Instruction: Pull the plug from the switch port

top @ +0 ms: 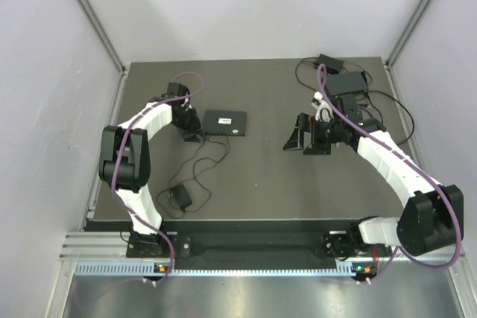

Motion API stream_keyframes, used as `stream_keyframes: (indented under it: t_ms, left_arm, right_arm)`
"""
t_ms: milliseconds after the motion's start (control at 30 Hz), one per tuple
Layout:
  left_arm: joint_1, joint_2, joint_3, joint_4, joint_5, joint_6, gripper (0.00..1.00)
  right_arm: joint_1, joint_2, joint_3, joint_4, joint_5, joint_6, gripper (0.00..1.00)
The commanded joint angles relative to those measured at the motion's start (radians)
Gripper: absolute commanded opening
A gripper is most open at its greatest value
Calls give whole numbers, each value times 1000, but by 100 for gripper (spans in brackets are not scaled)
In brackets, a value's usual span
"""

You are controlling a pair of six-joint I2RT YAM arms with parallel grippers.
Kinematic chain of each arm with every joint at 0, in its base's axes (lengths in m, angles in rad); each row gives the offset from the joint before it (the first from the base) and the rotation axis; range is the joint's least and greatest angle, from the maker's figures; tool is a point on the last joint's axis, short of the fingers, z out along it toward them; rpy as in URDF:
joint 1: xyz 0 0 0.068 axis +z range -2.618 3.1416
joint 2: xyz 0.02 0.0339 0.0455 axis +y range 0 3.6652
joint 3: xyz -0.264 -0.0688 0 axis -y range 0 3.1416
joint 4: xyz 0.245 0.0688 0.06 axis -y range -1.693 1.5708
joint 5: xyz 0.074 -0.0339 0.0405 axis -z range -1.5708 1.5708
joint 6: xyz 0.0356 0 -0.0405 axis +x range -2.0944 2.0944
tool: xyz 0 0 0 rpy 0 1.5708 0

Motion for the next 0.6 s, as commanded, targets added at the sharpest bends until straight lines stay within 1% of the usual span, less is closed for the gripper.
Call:
stream_keyframes:
  t_ms: [0, 100, 300, 333, 367, 467, 567]
  left_arm:
    - [1, 24, -11, 28, -19, 44, 36]
    - [1, 39, -5, 35, -10, 48, 35]
    - [-23, 74, -5, 48, 11, 37, 26]
    - [-26, 74, -1, 49, 13, 32, 23]
    - [-37, 76, -3, 48, 17, 29, 18]
    - [-58, 73, -4, 54, 22, 18, 11]
    - [-113, 74, -9, 60, 28, 0, 4]
  right_arm:
    - [-10, -5, 11, 40, 0, -18, 100]
    - [-11, 8, 8, 46, -10, -13, 100]
    - [-11, 24, 3, 55, -17, -10, 100]
    - [-10, 25, 5, 55, -17, -10, 100]
    - [-11, 28, 3, 57, -18, -10, 100]
    - [-11, 38, 6, 57, -18, -11, 100]
    - [-11, 45, 6, 64, -17, -13, 100]
